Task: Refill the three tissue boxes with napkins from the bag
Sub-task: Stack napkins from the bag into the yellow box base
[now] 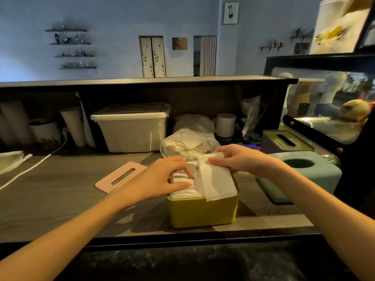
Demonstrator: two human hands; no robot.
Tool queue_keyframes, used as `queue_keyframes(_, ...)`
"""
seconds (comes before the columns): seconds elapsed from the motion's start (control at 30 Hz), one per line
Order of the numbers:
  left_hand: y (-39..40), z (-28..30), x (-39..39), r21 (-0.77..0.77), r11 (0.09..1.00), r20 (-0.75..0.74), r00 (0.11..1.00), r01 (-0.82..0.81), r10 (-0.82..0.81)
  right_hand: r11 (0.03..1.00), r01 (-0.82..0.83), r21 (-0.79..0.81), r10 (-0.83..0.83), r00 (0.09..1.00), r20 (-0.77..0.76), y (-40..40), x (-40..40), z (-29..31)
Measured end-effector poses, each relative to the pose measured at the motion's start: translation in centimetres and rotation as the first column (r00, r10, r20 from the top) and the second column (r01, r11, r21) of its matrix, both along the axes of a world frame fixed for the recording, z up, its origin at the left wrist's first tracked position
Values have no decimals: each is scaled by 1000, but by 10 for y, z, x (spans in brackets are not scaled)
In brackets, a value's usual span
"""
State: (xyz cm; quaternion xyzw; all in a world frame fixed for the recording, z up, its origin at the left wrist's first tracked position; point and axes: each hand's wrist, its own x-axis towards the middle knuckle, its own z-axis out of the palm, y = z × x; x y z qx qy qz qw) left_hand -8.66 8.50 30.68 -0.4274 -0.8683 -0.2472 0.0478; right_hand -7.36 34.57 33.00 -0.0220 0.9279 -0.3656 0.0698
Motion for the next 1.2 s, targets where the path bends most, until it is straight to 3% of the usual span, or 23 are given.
queue_keyframes(0.07, -3, 1, -1, -15, 1000, 6, 1000, 17, -17, 984, 35, 177, -19, 996, -92, -4, -3, -5)
queue_keyframes(0.13, -3, 2, 0, -10, 1000, 8, 1000, 19, -19, 969, 18, 247, 22, 987, -161, -5, -2, -9)
queue_keyframes(0.27, -4, 6, -1, 4, 999, -51, 998, -37, 38, 969, 49, 243, 60, 905, -421, 1, 7, -14)
queue_keyframes(0.33, -3, 9, -2, -55, 998, -64, 997, -39, 35, 980, -33, 197, 130, 852, -506, 7, 13, -11)
queue_keyframes(0.43, -3, 12, -5, -133, 991, -50, 998, -33, 26, 917, -287, 276, 368, 877, -311, 11, 26, 1)
queue_keyframes(0.5, -3, 13, -8, -176, 984, -38, 999, -25, 18, 868, -318, 381, 413, 889, -198, 12, 29, 2)
queue_keyframes(0.77, -2, 15, -11, -215, 977, 8, 1000, 16, -14, 810, -280, 515, 427, 884, -192, 11, 21, -7)
queue_keyframes(1.03, 4, 14, -12, -372, 928, -107, 994, -5, -37, 797, -302, 522, 438, 885, -158, 11, 18, -17)
queue_keyframes(1.2, 6, 13, -13, -425, 905, -21, 999, 23, -35, 803, -333, 494, 442, 889, -118, 9, 17, -3)
